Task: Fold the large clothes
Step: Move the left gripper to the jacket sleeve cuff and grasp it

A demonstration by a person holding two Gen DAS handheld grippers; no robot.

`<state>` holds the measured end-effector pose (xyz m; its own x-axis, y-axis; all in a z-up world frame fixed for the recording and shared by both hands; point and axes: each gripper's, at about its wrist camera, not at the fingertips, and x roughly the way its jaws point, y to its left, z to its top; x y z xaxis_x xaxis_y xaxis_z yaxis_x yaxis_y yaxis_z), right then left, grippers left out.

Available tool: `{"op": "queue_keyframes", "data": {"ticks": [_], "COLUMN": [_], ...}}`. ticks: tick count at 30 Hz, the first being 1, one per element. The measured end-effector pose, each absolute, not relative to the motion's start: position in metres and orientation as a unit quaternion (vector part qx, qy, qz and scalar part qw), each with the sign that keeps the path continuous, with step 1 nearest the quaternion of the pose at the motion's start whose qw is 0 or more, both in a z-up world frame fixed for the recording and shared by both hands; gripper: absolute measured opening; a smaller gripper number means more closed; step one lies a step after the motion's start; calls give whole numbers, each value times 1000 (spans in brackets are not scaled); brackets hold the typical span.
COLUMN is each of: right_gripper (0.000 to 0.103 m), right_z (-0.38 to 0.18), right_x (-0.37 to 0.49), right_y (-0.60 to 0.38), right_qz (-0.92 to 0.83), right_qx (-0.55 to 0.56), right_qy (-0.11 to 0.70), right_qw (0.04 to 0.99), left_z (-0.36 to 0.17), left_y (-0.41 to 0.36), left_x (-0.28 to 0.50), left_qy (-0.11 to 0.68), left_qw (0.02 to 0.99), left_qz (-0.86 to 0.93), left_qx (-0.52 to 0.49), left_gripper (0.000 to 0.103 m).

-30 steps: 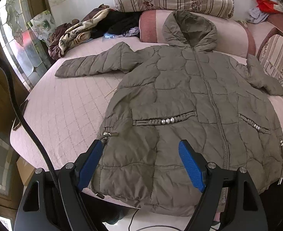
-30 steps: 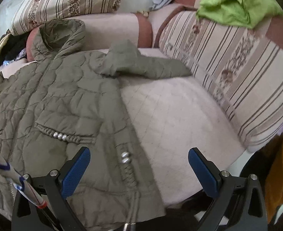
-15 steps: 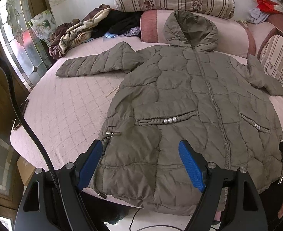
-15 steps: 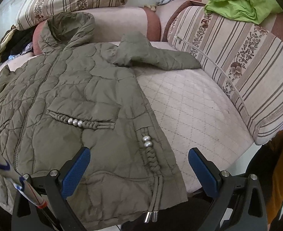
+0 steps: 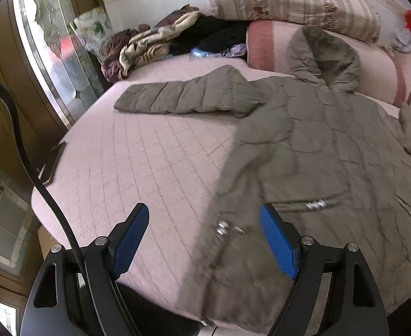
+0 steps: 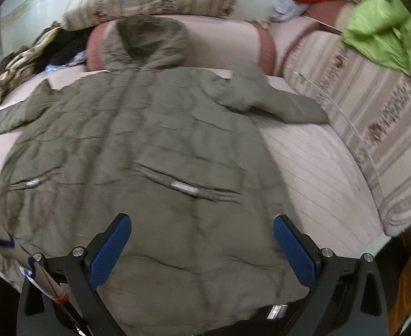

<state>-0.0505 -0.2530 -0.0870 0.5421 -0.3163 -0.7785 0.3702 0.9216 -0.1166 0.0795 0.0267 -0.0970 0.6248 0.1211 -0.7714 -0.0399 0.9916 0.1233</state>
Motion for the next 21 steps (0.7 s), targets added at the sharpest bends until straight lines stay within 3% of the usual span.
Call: {"op": "queue_keyframes", "data": {"ticks": [5,8,10,21], "right_gripper": [103,100,97,94], "right_z": [-79,-82,-86,-111], "right_x": [-36,-27,-21,6], "right_y": [-225,-218,-215,-224], "right_qz": [-147,-126,-117,-136], "right_qx": [46,59,66,81], "right_qy": [431,437,446,473], "right_qw": [889,888,885,867], "left_z": [-104,-113,-120,-180], "left_y": [88,131,156,263], "left_x": [145,193,219,355], "left_qy": [454,471,484,498], "left_qw": [889,878,868,811], "left_qz": [50,64,68,57], "left_qx": [-6,-54,-88,-301], "left_gripper": [78,63,47,46]}}
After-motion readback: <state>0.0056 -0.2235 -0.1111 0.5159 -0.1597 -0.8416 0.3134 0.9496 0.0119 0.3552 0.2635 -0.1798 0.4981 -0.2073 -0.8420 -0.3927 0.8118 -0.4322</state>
